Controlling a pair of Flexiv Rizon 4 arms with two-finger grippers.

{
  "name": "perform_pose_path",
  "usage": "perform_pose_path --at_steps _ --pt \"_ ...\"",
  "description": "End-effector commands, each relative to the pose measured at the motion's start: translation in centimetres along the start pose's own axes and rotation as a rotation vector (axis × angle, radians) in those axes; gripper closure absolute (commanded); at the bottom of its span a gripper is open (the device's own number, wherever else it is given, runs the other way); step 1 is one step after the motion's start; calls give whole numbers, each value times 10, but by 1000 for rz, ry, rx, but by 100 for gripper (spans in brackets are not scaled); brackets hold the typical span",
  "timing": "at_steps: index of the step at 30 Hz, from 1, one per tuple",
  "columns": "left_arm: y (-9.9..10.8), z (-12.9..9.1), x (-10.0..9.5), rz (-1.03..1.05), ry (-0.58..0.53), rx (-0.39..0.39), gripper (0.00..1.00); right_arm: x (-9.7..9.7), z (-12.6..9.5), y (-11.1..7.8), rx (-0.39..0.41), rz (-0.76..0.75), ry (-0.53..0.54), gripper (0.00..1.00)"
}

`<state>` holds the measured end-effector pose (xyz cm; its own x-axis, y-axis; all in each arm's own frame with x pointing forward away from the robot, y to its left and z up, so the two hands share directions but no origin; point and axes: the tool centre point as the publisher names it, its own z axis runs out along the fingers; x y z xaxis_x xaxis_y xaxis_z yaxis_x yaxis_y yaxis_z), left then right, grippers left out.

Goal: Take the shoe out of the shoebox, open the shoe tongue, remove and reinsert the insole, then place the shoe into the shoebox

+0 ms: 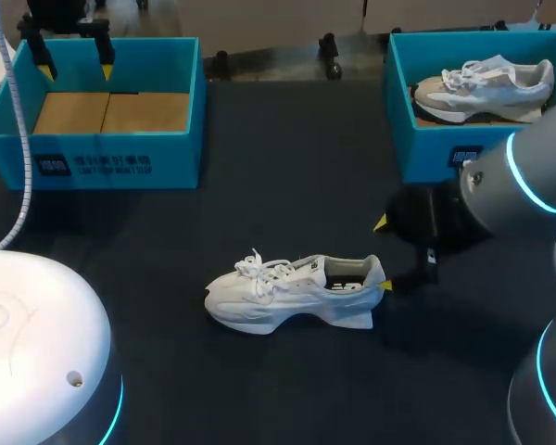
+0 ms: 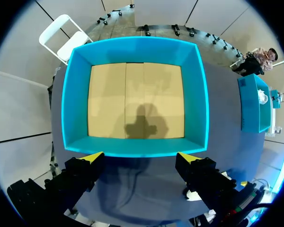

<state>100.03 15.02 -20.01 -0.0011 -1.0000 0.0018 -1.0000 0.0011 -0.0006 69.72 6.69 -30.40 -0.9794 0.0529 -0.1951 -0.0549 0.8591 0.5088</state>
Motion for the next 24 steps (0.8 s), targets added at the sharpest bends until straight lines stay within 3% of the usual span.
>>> perform_pose_path --at_steps 1,15,24 --pt "0 0 0 0 -1 0 0 1 8 -7 -154 0 23 0" --pt "0 0 0 0 -1 0 0 19 13 -38 -237 37 69 0" --pt "0 0 0 0 -1 0 0 25 16 -67 -222 88 76 0"
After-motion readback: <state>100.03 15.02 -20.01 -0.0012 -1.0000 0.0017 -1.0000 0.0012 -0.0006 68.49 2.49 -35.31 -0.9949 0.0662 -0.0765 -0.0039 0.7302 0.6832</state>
